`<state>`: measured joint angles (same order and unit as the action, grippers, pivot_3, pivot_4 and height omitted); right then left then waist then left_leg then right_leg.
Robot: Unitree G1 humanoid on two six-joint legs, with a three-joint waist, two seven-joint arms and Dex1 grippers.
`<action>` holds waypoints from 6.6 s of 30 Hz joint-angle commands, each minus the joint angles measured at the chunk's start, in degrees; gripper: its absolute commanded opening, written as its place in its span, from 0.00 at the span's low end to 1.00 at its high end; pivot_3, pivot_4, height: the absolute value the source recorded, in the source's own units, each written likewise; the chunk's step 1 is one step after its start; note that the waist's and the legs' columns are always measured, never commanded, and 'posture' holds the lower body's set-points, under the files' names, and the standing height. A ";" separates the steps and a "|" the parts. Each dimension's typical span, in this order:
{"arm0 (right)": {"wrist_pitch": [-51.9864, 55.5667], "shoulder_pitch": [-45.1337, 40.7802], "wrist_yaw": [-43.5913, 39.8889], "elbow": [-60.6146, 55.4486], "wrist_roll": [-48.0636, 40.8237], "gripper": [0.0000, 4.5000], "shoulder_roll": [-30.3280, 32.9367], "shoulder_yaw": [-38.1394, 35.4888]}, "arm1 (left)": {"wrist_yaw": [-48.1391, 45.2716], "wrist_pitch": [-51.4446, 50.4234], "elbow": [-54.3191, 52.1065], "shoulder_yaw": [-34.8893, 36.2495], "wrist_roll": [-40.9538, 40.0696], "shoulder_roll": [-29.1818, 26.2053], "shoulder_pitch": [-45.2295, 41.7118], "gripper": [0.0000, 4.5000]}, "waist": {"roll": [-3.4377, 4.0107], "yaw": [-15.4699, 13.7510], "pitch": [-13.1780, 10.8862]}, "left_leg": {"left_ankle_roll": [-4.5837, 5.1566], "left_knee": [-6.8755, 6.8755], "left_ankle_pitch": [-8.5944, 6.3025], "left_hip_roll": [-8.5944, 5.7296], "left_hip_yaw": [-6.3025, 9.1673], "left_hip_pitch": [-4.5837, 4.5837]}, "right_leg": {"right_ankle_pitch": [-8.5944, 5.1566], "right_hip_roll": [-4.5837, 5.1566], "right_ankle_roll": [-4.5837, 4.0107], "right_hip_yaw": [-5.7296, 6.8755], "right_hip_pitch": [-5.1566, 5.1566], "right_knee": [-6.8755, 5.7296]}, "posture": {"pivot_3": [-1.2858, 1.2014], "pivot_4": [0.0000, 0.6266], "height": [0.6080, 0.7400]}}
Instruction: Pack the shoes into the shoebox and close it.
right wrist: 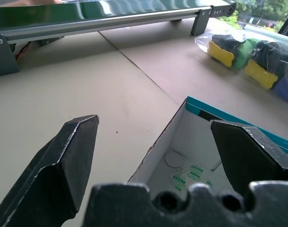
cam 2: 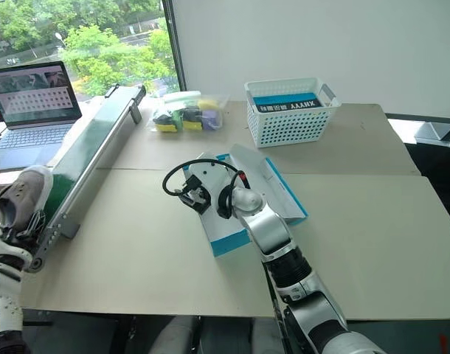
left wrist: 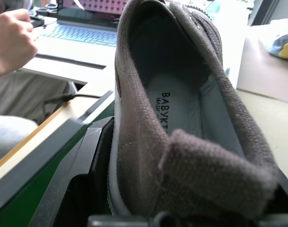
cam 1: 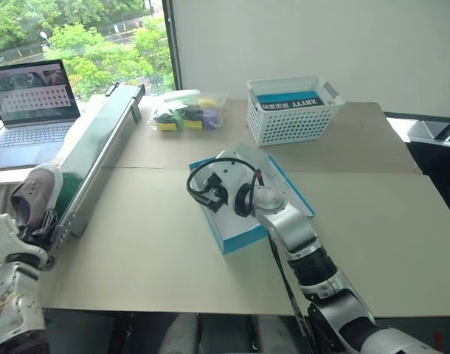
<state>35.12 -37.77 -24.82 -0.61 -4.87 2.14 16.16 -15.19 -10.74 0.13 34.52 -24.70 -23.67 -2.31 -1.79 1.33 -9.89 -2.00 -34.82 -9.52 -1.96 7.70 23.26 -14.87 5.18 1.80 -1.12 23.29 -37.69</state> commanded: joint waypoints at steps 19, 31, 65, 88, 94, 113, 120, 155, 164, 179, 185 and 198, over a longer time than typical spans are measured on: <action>27.76 -14.09 15.62 8.72 -41.99 1.00 -15.03 -33.33 | 1.71 -11.39 -30.04 -37.74 2.43 14.42 -2.41 0.58 | 0.17 1.41 -0.09 | 0.04 -0.07 0.01 0.03 -0.12 -0.02 | -0.01 -0.13 0.02 -0.12 -0.01 -0.20 | 0.52 0.24 0.91; 24.28 -13.02 19.15 8.09 -47.89 0.47 -13.48 -31.51 | 1.49 -12.34 -29.49 -36.14 2.26 14.08 -3.32 0.58 | 0.19 1.31 -0.10 | 0.05 -0.05 0.00 0.02 -0.12 -0.01 | -0.03 -0.13 0.05 -0.12 -0.01 -0.18 | 0.52 0.24 0.91; 24.50 -33.55 -8.89 35.47 -15.43 0.10 14.61 -1.32 | -5.00 -11.15 -28.82 -42.44 9.43 8.37 -0.31 0.96 | 0.66 1.29 -0.39 | 0.10 -0.05 -0.02 0.00 -0.20 0.07 | -0.05 -0.11 0.09 -0.17 0.03 -0.05 | 0.52 0.24 0.91; 6.84 -38.80 -12.47 56.03 3.10 0.75 6.97 0.27 | -4.50 -11.20 -30.41 -41.88 10.22 8.73 1.30 0.97 | 0.67 1.28 -0.40 | 0.09 -0.06 -0.02 -0.02 -0.19 0.01 | -0.05 -0.10 0.09 -0.19 0.04 -0.17 | 0.52 0.24 0.91; 8.81 -39.36 -8.92 49.19 2.55 0.75 7.98 -4.03 | -4.06 -11.43 -30.73 -38.72 9.67 7.98 1.33 0.97 | 0.68 1.29 -0.40 | 0.09 -0.08 -0.02 -0.01 -0.19 0.00 | -0.05 -0.11 0.09 -0.19 0.05 -0.22 | 0.52 0.24 0.91; 9.08 -7.79 -18.17 -8.91 -12.63 0.75 12.20 -7.43 | -1.01 -2.67 -18.33 -1.38 5.63 1.30 13.27 0.97 | 0.61 1.07 -0.36 | 0.09 -0.14 -0.02 -0.06 -0.17 0.02 | -0.06 -0.01 0.11 -0.19 0.04 -0.19 | 0.52 0.24 0.91; 4.68 1.06 -16.31 -10.52 -9.17 0.75 12.95 -1.37 | -4.37 -0.36 -11.98 4.94 4.63 -3.37 15.54 0.97 | 0.51 1.23 -0.30 | 0.08 -0.08 -0.03 0.00 -0.20 -0.08 | -0.21 -0.02 0.33 -0.19 0.01 -0.14 | 0.52 0.24 0.91; -4.85 5.87 -5.74 -3.52 0.19 0.99 7.53 0.44 | -3.77 0.76 -7.94 6.60 4.44 -5.42 14.94 1.00 | 0.40 1.16 -0.24 | 0.07 -0.02 -0.03 0.03 -0.19 -0.09 | -0.08 -0.04 0.10 -0.18 -0.02 -0.02 | 0.52 0.24 0.91; -5.43 5.10 -5.79 -2.63 2.52 0.99 7.82 1.91 | -1.96 -0.42 -8.86 6.39 3.75 -4.77 15.00 1.00 | 0.39 1.19 -0.23 | 0.07 -0.02 -0.03 0.02 -0.20 -0.08 | -0.08 -0.03 0.10 -0.18 -0.02 -0.02 | 0.52 0.24 0.91; -5.80 5.27 -6.63 -2.78 2.59 0.99 7.59 2.32 | 0.49 -1.93 -8.14 4.66 2.46 -1.73 12.18 1.00 | 0.38 1.17 -0.22 | 0.07 -0.03 -0.03 0.02 -0.20 -0.10 | -0.08 -0.04 0.10 -0.18 -0.03 -0.03 | 0.52 0.24 0.91; -5.50 5.19 -6.69 -3.05 2.14 0.99 7.30 1.98 | 2.65 -2.96 -8.28 3.44 1.36 1.55 10.45 1.00 | 0.34 1.23 -0.20 | 0.07 -0.04 -0.03 0.02 -0.19 -0.10 | -0.08 -0.04 0.10 -0.18 -0.04 -0.04 | 0.52 0.24 0.91; -3.70 4.61 -6.42 -4.37 0.44 0.99 6.43 0.37 | 8.61 -5.14 -3.40 1.96 2.56 4.13 8.08 1.00 | 0.32 0.92 -0.19 | 0.07 -0.05 -0.03 0.01 -0.19 -0.15 | -0.08 -0.04 0.11 -0.18 -0.07 -0.12 | 0.52 0.24 0.91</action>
<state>30.76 -31.26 -31.30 -1.77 -3.34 9.05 17.82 -7.56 -15.17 -3.89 36.09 -22.44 -18.88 6.26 -1.47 2.25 -10.08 -1.93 -34.89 -9.56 -1.96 7.51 23.09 -14.95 5.13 1.91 -1.30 23.19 -37.83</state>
